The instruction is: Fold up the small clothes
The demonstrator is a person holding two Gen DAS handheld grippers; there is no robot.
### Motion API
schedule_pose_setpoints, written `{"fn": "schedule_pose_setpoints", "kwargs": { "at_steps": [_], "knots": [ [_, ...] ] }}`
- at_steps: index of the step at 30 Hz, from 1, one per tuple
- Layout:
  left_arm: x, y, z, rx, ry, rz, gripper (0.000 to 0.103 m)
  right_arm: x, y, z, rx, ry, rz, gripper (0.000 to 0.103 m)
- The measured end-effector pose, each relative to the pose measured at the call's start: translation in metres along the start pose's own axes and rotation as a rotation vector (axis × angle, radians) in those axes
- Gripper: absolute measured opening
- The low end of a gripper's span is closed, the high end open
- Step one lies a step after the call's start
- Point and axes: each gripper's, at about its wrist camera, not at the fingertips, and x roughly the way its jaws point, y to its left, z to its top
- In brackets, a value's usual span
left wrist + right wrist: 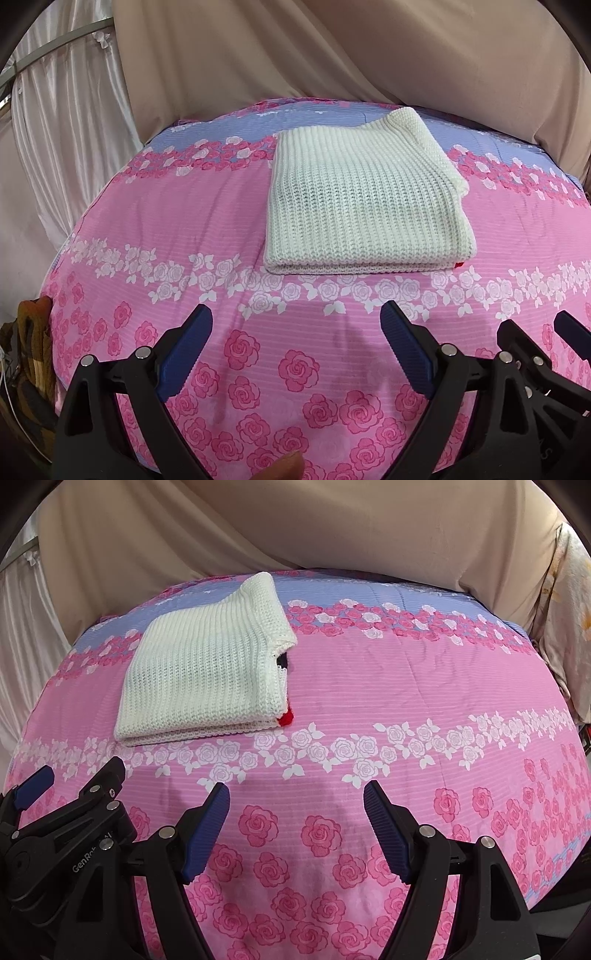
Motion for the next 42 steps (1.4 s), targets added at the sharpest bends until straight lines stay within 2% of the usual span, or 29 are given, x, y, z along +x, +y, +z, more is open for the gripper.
{"fn": "schedule_pose_setpoints", "kwargs": {
  "at_steps": [42],
  "knots": [
    [0.012, -0.007, 0.007, 0.033, -0.005, -0.005, 0.087, 0.009, -0.003, 0.007, -0.021, 0.012, 0.001, 0.072]
  ]
}}
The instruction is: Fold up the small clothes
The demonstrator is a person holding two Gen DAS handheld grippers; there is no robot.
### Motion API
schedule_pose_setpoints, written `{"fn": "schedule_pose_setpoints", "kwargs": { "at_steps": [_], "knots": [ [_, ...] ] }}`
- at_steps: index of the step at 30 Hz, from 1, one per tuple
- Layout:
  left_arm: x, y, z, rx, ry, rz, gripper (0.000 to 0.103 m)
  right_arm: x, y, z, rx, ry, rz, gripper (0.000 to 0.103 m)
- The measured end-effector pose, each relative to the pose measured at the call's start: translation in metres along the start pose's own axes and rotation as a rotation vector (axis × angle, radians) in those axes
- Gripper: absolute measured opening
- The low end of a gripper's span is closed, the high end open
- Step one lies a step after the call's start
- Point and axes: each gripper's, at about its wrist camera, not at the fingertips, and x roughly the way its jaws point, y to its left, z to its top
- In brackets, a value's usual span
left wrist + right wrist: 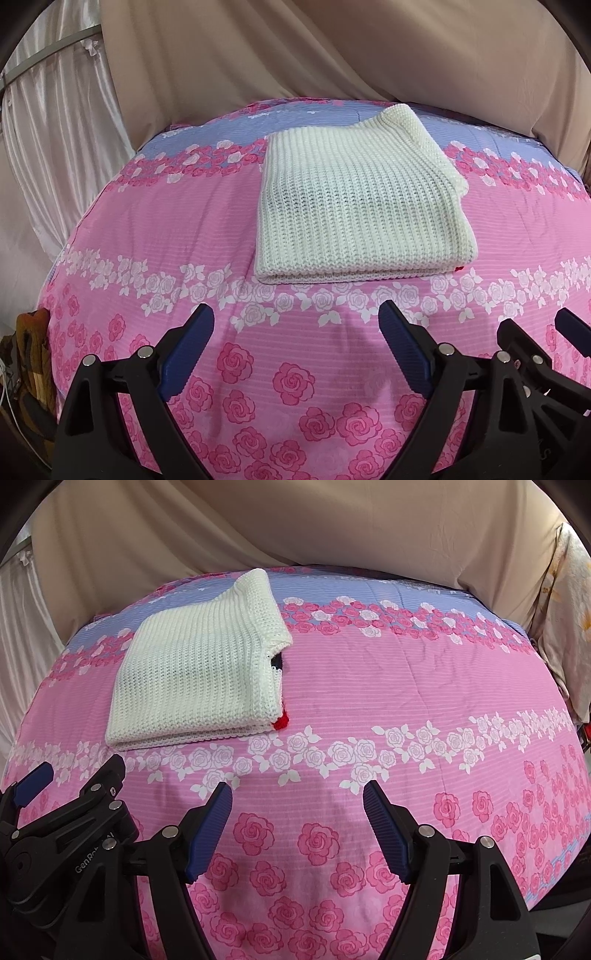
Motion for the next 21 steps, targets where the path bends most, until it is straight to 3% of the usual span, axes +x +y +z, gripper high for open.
{"fn": "schedule_pose_setpoints", "kwargs": {
  "at_steps": [21],
  "knots": [
    [0.0063, 0.0030, 0.0023, -0.002, 0.019, 0.000, 0.086, 0.0064, -0.0003, -0.0005, -0.016, 0.011, 0.004, 0.069]
  ]
}}
